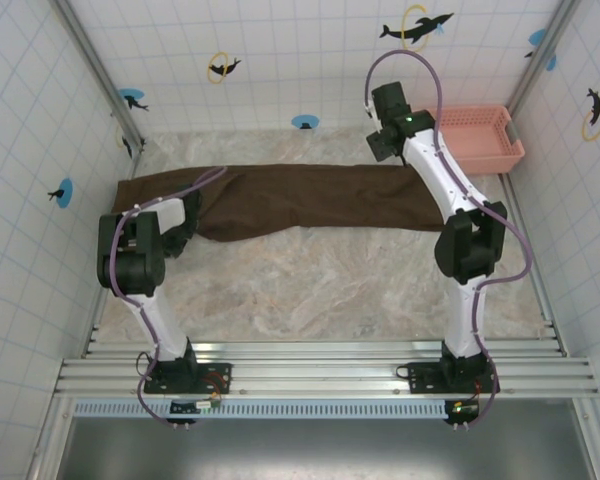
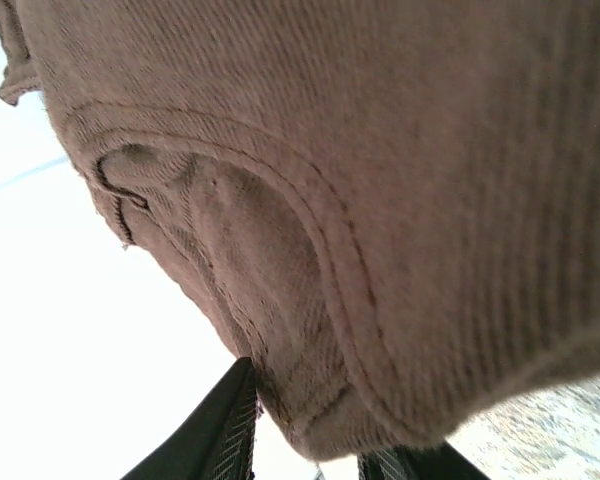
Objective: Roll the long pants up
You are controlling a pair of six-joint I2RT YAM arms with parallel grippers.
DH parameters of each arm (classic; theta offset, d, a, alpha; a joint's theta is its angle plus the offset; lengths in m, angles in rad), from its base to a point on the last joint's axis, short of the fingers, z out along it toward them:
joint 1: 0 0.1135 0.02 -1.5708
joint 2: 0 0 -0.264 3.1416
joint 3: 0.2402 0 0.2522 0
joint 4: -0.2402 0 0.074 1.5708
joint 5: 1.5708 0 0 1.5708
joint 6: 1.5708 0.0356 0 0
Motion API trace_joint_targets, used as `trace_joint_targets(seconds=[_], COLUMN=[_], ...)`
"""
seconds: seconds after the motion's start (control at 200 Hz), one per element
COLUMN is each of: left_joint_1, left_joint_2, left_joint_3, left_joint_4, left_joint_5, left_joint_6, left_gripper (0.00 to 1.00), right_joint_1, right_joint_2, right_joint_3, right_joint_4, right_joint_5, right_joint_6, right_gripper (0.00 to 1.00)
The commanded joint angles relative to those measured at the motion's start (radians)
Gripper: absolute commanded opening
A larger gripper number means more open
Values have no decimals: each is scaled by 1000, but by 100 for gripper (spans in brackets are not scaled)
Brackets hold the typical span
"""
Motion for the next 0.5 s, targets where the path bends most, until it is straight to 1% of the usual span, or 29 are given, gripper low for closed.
trace_joint_targets(seconds=[0.0, 0.015, 0.12, 0.245, 0.385, 0.46, 0.495], left_joint_1=[11, 13, 12, 11, 16, 24, 27], left_joint_2=[27, 27, 5, -38, -73, -65, -56], left_joint_3=[25, 25, 49, 79, 160, 223, 287], left_joint_4=[6, 6, -10, 1, -10, -37, -48], left_joint_5=[-5, -4, -17, -53, -17, 7, 16], left_joint_6=[3, 4, -8, 10, -18, -40, -43], left_gripper=[6, 0, 0, 0, 0, 0, 0], right_joint_1=[13, 12, 16, 25, 38, 45, 51], right_joint_2=[10, 10, 10, 21, 32, 35, 34], right_joint_3=[20, 18, 13, 9, 13, 11, 3], right_joint_4=[-23, -24, -26, -27, -29, -36, -41], right_joint_5=[29, 29, 28, 24, 28, 20, 17], right_joint_6=[-15, -16, -17, -20, -30, -32, -32], right_gripper=[74, 74, 74, 74, 74, 74, 73])
